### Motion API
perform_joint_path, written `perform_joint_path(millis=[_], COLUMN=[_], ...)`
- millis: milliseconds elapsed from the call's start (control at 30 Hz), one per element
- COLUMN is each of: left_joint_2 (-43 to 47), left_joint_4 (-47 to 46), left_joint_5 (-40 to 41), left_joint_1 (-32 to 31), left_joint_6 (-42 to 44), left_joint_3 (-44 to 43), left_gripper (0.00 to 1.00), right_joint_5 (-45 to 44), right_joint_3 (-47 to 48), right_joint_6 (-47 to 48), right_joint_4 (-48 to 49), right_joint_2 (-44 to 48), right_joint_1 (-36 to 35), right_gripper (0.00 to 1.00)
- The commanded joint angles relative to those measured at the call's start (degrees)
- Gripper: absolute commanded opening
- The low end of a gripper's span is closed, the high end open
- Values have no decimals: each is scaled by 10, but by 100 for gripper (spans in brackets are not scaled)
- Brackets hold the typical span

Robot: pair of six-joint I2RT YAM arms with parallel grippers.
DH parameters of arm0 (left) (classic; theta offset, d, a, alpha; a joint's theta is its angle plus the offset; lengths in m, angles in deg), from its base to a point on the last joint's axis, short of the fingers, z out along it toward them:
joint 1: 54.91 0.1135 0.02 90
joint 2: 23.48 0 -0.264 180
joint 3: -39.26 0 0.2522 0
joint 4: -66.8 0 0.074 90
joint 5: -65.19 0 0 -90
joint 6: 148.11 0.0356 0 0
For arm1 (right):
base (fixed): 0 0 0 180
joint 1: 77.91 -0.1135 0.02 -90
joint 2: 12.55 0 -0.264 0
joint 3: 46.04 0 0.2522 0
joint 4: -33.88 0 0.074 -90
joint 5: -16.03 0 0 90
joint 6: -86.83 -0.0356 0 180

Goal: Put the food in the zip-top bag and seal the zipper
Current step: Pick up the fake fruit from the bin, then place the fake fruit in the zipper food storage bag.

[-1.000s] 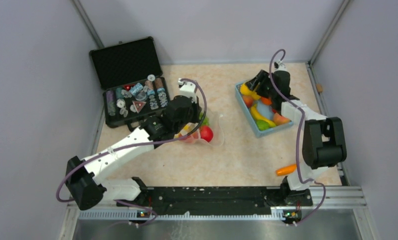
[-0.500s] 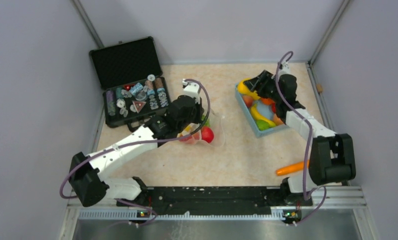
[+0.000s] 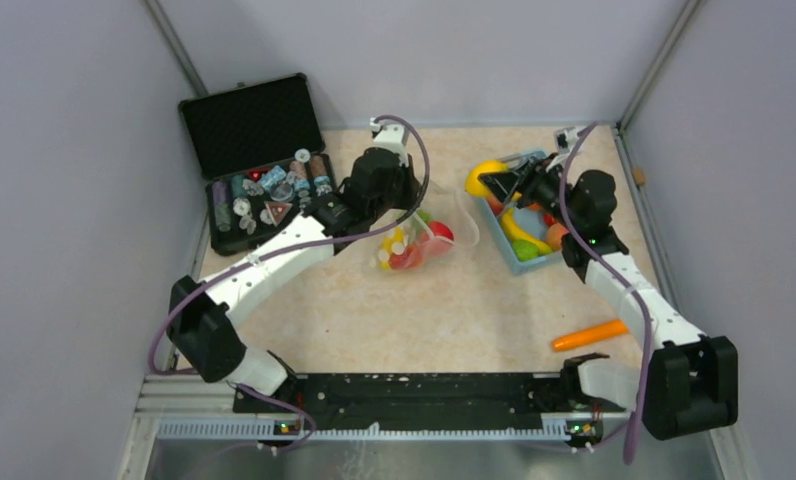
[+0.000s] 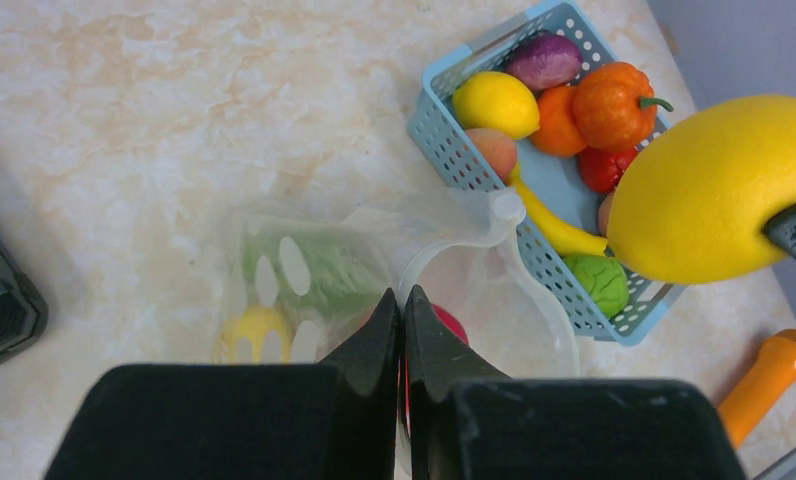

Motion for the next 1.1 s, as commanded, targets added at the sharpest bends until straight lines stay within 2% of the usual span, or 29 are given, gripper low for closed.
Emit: perform_joint_path(millis=[0,200,400,633,1000,1067], left_joint_2=[-5,18,26,48,91,98], left_joint_4=[-22,-58,-58,-80,-90,-95], left_joint_5=[-15,-19,-18,-33,-23,-19], left_joint_1=[2,3,3,4,4,4], left_joint_6=[-23,-55,-67,-70,-101,-104], left_joint_3=[-25,33,46,58,81,87], left_gripper=[3,4,4,5,5,5], right_joint_5=[68,98,90,-20,-139,-151], right_joint_3=[6,45,68,109,106,113], right_joint_6=[69,158,212,257,223,222], right_joint_4=[23,-52,-86,-162,-62,-60], right_joint_2=[15,-29,-55,-93,-122,-136], right_joint_1=[-19,-79,-135,-172,-236,-243], right_gripper=[42,41,38,42,45,51])
